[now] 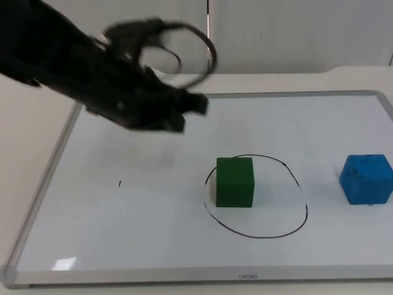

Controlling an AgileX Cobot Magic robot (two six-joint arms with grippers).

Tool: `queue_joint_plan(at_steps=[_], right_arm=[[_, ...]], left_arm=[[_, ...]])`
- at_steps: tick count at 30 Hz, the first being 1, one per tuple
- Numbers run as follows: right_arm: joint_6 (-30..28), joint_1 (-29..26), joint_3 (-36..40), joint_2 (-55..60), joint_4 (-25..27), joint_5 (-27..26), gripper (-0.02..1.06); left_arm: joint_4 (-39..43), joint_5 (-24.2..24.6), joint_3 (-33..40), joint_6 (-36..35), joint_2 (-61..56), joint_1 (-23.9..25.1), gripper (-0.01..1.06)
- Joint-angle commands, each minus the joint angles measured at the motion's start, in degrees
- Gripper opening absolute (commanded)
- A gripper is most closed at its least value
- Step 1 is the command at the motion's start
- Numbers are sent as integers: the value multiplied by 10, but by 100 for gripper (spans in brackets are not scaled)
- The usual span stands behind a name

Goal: Push the two cubes into the marked area.

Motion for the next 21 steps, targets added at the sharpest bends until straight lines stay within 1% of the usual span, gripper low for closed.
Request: queue_joint_plan(at_steps=[1,3,4,7,8,9,15,16,18,20,21], right_arm=[[0,-4,-1,-2,-1,-4,105],[0,-4,-1,-2,-1,-4,105],[0,-4,-1,-2,-1,-4,105],[0,-4,-1,-2,-1,-4,105],[0,-4,-1,-2,-1,-4,105],[0,-4,-1,-2,-1,-4,105],[0,-4,-1,-2,-1,-4,105],[0,-4,-1,-2,-1,-4,105],[0,-4,-1,-2,-1,-4,105],[0,-4,-1,-2,-1,-4,105],[0,-4,-1,-2,-1,-4,105]], left_arm=[[8,20,-3,1,-41,27,0],[8,42,-3,1,-87,51,0],[8,42,-3,1,-87,51,0],[23,53,-3,1,-159,75,0],[29,55,-3,1,-184,77,0],[29,55,-3,1,-184,77,0],[63,57,-3,-13,-313,80,0],[63,57,-3,-13,-313,80,0],[101,57,-3,-47,-346,80,0],[156,67,-3,-95,-378,80,0],[156,67,-3,-95,-378,80,0]])
